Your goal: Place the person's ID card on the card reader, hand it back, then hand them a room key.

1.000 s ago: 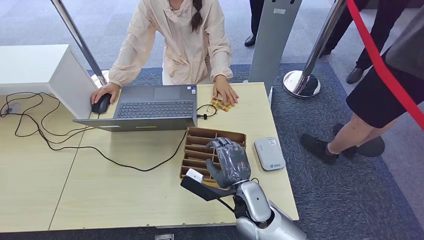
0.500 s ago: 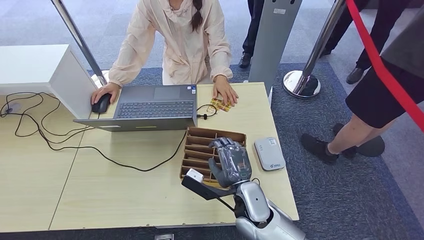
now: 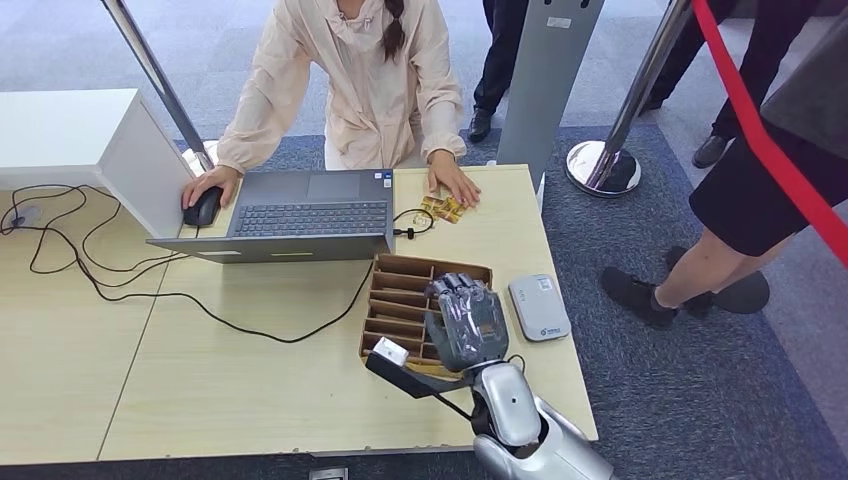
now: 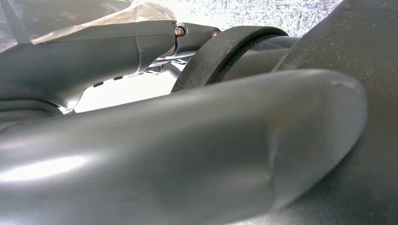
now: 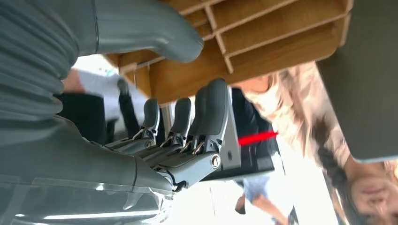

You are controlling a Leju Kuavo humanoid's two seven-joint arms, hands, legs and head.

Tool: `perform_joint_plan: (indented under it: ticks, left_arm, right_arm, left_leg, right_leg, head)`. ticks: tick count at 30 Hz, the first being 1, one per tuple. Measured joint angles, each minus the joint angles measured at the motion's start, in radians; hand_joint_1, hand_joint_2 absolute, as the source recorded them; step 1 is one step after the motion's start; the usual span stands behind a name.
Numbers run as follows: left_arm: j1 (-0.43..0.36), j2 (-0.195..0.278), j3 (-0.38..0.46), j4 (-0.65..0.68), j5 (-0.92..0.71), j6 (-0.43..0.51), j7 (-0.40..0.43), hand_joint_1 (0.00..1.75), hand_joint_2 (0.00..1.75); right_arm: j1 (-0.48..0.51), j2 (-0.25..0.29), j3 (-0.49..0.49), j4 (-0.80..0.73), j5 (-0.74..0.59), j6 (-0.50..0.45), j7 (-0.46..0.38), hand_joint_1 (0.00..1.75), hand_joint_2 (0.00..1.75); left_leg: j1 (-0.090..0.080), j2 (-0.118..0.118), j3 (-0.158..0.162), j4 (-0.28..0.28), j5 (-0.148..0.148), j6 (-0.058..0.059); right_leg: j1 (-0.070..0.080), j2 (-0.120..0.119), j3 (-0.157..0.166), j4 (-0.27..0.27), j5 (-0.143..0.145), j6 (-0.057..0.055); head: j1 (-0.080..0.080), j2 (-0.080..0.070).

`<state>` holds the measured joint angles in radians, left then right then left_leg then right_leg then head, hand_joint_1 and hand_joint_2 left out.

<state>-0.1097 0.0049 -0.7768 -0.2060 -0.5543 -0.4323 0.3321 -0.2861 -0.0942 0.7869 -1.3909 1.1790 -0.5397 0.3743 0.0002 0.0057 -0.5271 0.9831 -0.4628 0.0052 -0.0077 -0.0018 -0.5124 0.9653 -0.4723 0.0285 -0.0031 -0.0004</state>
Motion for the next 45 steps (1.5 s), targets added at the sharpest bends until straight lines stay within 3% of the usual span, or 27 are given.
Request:
perform_joint_plan:
  ticks: [6, 19, 32, 45]
  left_arm:
    - [0.000, -0.001, 0.002, 0.000, 0.000, 0.000, 0.004, 0.00, 0.00]
    - [0.001, -0.001, 0.013, 0.000, 0.000, -0.001, 0.008, 0.00, 0.00]
    - [0.001, -0.004, 0.019, 0.000, 0.000, -0.001, 0.009, 0.00, 0.00]
    - [0.001, -0.004, 0.020, 0.000, 0.000, -0.001, 0.009, 0.00, 0.00]
  right_arm:
    - [0.001, -0.002, -0.001, 0.000, 0.087, -0.014, 0.033, 0.89, 1.75]
    - [0.001, 0.000, -0.003, 0.000, 0.092, -0.020, 0.034, 0.92, 1.75]
    - [0.001, 0.004, -0.009, 0.000, -0.071, -0.014, -0.014, 0.87, 1.75]
    - [0.001, 0.004, -0.011, -0.006, -0.110, -0.001, -0.029, 0.92, 1.75]
  left_leg:
    - [0.000, 0.000, 0.000, 0.000, 0.000, 0.000]
    - [0.000, 0.000, 0.000, 0.000, 0.000, 0.000]
    - [0.000, 0.000, 0.000, 0.000, 0.000, 0.000]
    - [0.000, 0.000, 0.000, 0.000, 0.000, 0.000]
  right_leg:
    - [0.000, 0.000, 0.000, 0.000, 0.000, 0.000]
    - [0.000, 0.000, 0.000, 0.000, 0.000, 0.000]
    - [0.000, 0.000, 0.000, 0.000, 0.000, 0.000]
    - [0.000, 0.000, 0.000, 0.000, 0.000, 0.000]
  head:
    - [0.000, 0.000]
    - [0.000, 0.000]
    - [0.000, 0.000]
    - [0.000, 0.000]
